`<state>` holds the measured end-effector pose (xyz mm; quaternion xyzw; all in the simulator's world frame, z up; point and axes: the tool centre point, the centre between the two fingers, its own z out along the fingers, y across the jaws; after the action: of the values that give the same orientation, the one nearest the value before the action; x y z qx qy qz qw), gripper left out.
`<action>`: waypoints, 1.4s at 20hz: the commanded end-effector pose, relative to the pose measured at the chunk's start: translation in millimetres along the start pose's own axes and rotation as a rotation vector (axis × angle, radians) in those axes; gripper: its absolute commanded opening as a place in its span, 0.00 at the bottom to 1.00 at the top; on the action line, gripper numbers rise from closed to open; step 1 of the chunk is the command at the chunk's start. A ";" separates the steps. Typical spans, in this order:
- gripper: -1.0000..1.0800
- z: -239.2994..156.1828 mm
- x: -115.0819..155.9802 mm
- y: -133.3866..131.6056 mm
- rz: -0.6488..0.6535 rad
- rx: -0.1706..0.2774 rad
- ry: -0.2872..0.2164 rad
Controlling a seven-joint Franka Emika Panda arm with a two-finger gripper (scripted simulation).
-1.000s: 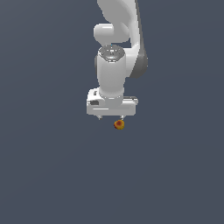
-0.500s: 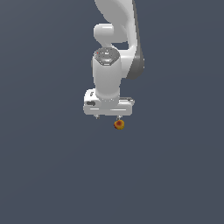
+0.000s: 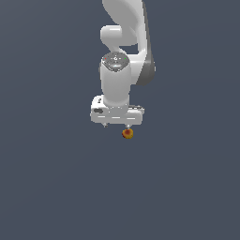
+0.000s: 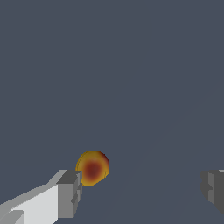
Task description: Pick up the object and move it to a goal position.
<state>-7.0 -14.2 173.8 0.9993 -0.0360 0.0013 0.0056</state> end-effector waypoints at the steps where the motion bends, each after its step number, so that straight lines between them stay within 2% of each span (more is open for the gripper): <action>1: 0.96 2.7 -1.2 -2.2 0.026 0.001 0.000; 9: 0.96 16.2 -7.3 -12.3 0.164 0.006 -0.002; 28: 0.96 59.5 -31.8 -41.6 0.637 0.013 -0.009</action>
<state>-33.6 26.8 117.1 0.9444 -0.3287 -0.0013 -0.0017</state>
